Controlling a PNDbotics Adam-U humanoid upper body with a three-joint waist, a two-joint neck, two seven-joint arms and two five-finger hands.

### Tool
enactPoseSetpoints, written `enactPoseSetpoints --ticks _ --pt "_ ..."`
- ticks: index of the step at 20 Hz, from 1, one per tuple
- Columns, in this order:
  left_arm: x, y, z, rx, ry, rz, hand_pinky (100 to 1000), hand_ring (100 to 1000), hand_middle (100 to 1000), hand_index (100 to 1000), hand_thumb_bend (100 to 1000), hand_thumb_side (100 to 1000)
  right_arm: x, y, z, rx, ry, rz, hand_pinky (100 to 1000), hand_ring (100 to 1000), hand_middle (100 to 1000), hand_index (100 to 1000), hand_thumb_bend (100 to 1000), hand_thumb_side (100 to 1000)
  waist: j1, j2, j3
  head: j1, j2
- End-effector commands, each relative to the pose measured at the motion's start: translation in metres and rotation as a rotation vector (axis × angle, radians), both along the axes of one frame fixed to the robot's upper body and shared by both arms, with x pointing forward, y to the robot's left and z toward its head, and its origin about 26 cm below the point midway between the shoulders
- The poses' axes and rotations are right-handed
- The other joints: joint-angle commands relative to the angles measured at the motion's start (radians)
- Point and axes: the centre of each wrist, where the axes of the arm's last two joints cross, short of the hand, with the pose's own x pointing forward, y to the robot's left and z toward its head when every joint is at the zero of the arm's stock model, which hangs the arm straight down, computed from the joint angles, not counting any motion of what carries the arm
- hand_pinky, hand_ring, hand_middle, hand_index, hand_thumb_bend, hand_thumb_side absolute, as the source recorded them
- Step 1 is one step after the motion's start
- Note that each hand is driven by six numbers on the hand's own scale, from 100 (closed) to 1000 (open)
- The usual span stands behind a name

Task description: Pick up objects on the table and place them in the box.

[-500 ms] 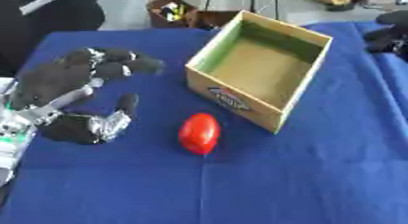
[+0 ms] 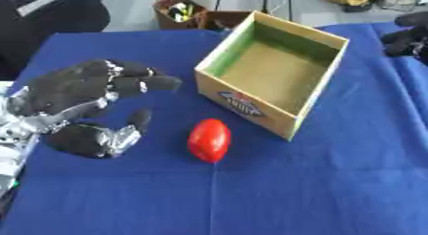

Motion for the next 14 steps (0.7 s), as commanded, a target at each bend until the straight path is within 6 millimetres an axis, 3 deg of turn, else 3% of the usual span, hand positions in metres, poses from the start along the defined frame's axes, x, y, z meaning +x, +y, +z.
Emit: enactPoseSetpoints --ticks 1,9,12,14 --pt "-0.004 -0.001 0.006 0.006 0.021 0.013 605 816 830 1000 100 1000 -0.001 0.0 0.007 -0.017 -0.026 0.003 722 745 495 752 100 820 -0.001 -0.014 -0.001 0.005 -0.012" --pt "-0.005 -0.009 0.007 0.054 0.092 0.088 666 851 859 1000 112 1000 -0.001 -0.001 0.005 -0.025 -0.017 0.005 723 745 495 752 100 821 0.008 -0.015 -0.005 0.002 -0.013" --pt "-0.005 -0.013 0.011 0.106 0.085 0.098 699 864 867 1000 184 1000 -0.001 -0.001 0.004 -0.029 -0.012 0.006 723 745 494 753 100 822 0.013 -0.017 -0.005 0.002 -0.01" --pt "-0.005 -0.015 0.013 0.137 0.081 0.097 737 885 882 1000 280 995 -0.001 -0.001 0.003 -0.031 -0.008 0.007 723 745 494 753 100 823 0.016 -0.017 -0.005 0.002 -0.009"
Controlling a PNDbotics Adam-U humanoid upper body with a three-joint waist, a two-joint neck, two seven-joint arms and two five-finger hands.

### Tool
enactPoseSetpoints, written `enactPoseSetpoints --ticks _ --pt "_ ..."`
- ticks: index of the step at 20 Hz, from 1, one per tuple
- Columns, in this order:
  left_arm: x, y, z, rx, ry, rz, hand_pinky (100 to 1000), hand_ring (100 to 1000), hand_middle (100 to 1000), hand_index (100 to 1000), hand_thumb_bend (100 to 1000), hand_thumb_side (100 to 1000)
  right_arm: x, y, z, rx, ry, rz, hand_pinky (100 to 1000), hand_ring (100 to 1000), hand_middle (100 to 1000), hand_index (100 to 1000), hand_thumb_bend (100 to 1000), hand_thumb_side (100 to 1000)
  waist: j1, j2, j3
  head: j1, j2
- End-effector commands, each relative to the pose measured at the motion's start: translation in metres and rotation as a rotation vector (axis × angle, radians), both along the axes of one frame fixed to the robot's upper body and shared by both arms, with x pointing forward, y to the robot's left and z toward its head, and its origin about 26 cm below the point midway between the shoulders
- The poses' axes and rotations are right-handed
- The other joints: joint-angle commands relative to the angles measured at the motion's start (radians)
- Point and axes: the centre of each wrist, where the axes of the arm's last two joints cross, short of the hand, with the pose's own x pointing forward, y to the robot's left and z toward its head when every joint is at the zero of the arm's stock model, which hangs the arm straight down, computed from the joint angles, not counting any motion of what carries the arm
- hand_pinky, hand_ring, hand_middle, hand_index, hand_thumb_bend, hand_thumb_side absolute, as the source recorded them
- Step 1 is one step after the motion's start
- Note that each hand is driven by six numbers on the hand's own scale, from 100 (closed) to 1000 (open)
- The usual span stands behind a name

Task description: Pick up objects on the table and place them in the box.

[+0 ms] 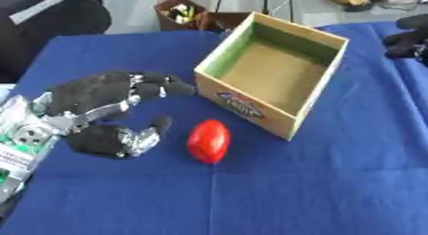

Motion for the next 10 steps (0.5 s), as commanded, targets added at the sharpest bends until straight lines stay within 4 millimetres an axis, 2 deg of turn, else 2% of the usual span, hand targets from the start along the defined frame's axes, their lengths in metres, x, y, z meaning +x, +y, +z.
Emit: enactPoseSetpoints --ticks 1,3,4,6,10 --pt "-0.0038 -0.0009 0.0125 0.078 -0.03 0.001 757 897 893 1000 342 1000 -0.0014 -0.0015 0.0042 -0.025 -0.014 0.001 723 745 494 753 100 823 0.001 -0.018 0.0 -0.002 -0.005" --pt "-0.0038 -0.0028 0.0156 0.127 -0.03 -0.003 777 908 901 1000 476 1000 -0.0015 -0.0019 0.0035 -0.027 -0.01 0.001 723 745 494 753 100 824 0.004 -0.02 0.002 -0.003 -0.004" --pt "-0.0038 -0.0037 0.0168 0.146 -0.031 -0.004 777 908 901 1000 476 1000 -0.0016 -0.002 0.0031 -0.028 -0.008 0.001 723 745 494 753 100 824 0.005 -0.02 0.002 -0.004 -0.003" --pt "-0.0036 -0.006 0.0205 0.18 -0.042 -0.001 785 912 905 1000 551 1000 -0.0017 -0.0022 0.0022 -0.03 -0.004 0.002 723 745 494 753 100 825 0.008 -0.022 0.002 -0.005 -0.003" --pt "-0.0035 -0.0109 0.0216 0.213 -0.04 -0.003 775 902 890 1000 540 1000 -0.0019 -0.0028 0.0016 -0.032 -0.001 0.001 723 746 494 753 100 825 0.011 -0.023 -0.001 -0.006 -0.006"
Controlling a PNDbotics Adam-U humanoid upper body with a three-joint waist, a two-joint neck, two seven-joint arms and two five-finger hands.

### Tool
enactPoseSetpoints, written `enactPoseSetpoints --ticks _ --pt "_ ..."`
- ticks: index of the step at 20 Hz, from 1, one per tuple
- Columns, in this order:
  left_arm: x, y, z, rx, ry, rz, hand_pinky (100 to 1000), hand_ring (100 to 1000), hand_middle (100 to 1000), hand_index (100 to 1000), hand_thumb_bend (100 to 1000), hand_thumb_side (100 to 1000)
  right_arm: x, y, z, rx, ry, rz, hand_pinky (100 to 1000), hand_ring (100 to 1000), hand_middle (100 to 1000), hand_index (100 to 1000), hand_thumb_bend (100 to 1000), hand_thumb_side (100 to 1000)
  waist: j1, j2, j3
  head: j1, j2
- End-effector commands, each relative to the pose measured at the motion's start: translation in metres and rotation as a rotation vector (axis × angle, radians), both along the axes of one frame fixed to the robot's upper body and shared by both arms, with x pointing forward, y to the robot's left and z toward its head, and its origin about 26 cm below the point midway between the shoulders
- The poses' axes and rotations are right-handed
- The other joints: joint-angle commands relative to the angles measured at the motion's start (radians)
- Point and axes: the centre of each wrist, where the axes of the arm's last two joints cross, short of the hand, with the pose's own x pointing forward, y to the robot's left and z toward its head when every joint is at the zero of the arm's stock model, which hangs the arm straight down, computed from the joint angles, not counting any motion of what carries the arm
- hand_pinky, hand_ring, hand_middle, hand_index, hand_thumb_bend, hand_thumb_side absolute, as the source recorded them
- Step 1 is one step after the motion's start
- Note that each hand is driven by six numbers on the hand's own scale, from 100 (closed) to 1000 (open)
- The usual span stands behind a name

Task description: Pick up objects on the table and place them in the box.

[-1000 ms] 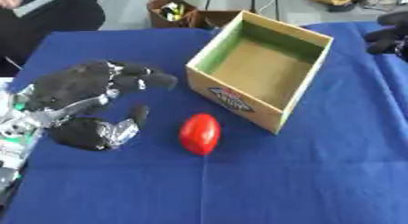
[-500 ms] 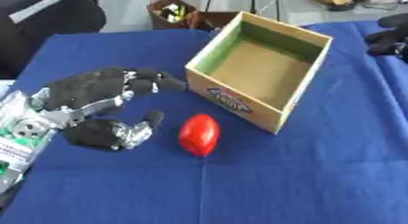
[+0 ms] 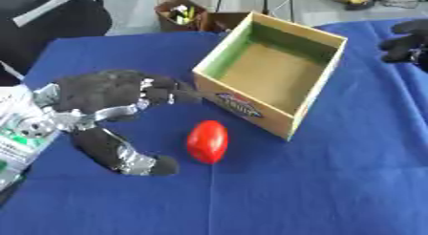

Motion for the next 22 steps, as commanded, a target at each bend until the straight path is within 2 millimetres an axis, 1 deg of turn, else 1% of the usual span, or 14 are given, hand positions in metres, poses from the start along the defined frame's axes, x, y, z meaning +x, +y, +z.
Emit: enactPoseSetpoints --ticks 1,4,5,6,7,9,10,12,15,22 --pt "-0.003 0.0 0.009 0.05 -0.024 0.009 771 898 886 1000 532 1000 -0.002 -0.001 0.006 -0.02 -0.02 0.004 723 746 494 753 100 825 -0.001 -0.022 -0.002 -0.002 -0.006" --pt "-0.003 -0.004 0.01 0.058 -0.016 0.015 748 876 855 1000 492 1000 -0.002 -0.001 0.005 -0.022 -0.018 0.005 723 746 494 753 100 825 0.001 -0.021 -0.003 -0.001 -0.006" --pt "-0.003 -0.007 0.011 0.062 -0.014 0.015 723 851 824 1000 482 1000 -0.001 -0.001 0.005 -0.023 -0.017 0.005 724 746 493 753 100 825 0.001 -0.021 -0.004 0.0 -0.005" --pt "-0.003 -0.009 0.011 0.067 -0.012 0.016 713 842 817 1000 474 1000 -0.001 -0.001 0.005 -0.024 -0.016 0.006 724 746 493 753 100 825 0.002 -0.02 -0.004 0.001 -0.005" --pt "-0.003 -0.012 0.012 0.071 -0.011 0.017 684 818 803 1000 455 1000 -0.001 -0.001 0.005 -0.025 -0.015 0.006 724 746 493 753 100 825 0.003 -0.02 -0.004 0.002 -0.004" --pt "-0.003 -0.017 0.014 0.078 -0.011 0.026 650 790 791 1000 447 1000 -0.001 -0.002 0.004 -0.027 -0.013 0.006 724 746 493 754 100 826 0.004 -0.02 -0.005 0.003 -0.002" --pt "-0.003 -0.02 0.013 0.085 -0.008 0.033 644 785 791 1000 445 1000 -0.001 -0.002 0.004 -0.028 -0.013 0.005 724 746 493 754 100 826 0.005 -0.02 -0.005 0.004 -0.002" --pt "-0.002 -0.023 0.011 0.098 0.006 0.053 602 757 797 1000 439 1000 -0.001 -0.002 0.004 -0.029 -0.012 0.006 724 746 493 754 100 826 0.006 -0.019 -0.006 0.005 -0.001" --pt "0.003 -0.026 0.005 0.113 0.031 0.082 603 757 804 1000 443 1000 -0.001 -0.002 0.004 -0.028 -0.012 0.005 724 746 493 754 100 827 0.006 -0.018 -0.009 0.005 -0.001" --pt "0.019 -0.027 -0.01 0.15 0.074 0.119 617 785 852 1000 468 1000 -0.002 -0.002 0.004 -0.026 -0.012 0.006 724 746 493 754 100 828 0.008 -0.014 -0.013 0.006 -0.007"
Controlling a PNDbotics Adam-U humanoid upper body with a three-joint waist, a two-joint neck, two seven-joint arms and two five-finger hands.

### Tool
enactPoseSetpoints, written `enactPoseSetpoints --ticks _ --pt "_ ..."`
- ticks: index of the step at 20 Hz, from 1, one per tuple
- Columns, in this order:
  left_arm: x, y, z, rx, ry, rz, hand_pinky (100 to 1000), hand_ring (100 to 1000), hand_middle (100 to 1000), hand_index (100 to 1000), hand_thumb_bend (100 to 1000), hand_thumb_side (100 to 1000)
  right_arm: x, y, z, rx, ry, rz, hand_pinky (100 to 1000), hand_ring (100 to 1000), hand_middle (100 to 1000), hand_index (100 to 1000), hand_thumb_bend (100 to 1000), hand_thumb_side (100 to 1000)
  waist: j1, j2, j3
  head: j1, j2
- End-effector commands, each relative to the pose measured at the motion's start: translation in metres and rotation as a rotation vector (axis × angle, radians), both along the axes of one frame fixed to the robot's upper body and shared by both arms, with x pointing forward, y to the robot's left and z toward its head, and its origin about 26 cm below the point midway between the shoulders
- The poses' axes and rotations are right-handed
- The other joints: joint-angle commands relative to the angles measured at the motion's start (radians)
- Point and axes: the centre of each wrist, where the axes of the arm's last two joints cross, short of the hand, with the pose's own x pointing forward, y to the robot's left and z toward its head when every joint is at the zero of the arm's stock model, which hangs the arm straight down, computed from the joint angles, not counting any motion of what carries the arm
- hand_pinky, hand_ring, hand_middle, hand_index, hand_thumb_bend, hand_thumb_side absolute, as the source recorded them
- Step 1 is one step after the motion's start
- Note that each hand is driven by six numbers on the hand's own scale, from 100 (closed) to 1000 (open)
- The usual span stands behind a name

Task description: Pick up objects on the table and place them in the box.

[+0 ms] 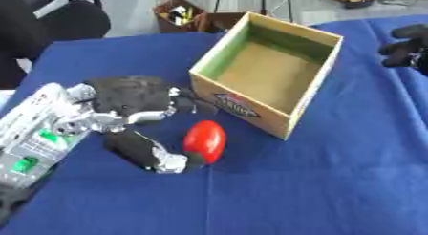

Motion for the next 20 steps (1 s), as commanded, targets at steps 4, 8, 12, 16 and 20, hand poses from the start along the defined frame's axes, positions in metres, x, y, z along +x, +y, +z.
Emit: enactPoseSetpoints --ticks 4,8,12,16,20 --pt "0.013 0.001 -0.004 0.038 -0.007 0.033 626 797 892 1000 490 1000 -0.002 0.0 0.007 -0.014 -0.025 0.01 725 747 493 754 100 828 -0.003 -0.011 -0.005 0.002 -0.013" --pt "0.021 0.001 -0.011 0.056 -0.006 0.047 638 813 918 1000 512 1000 -0.002 0.0 0.008 -0.015 -0.026 0.011 725 747 493 755 100 829 -0.003 -0.006 -0.007 0.002 -0.018" --pt "0.023 0.002 -0.011 0.06 -0.024 0.051 647 842 968 1000 548 978 -0.002 0.0 0.007 -0.018 -0.024 0.014 725 747 492 755 100 829 -0.002 -0.003 -0.006 0.001 -0.021" --pt "0.025 0.002 -0.012 0.065 -0.039 0.049 646 846 975 1000 568 978 -0.002 0.0 0.008 -0.02 -0.024 0.016 725 747 492 755 100 829 -0.002 0.0 -0.006 0.002 -0.026" --pt "0.029 0.002 -0.014 0.064 -0.041 0.05 637 844 977 1000 585 972 -0.001 0.001 0.008 -0.022 -0.025 0.018 725 747 491 755 100 829 -0.002 0.004 -0.01 0.004 -0.031"
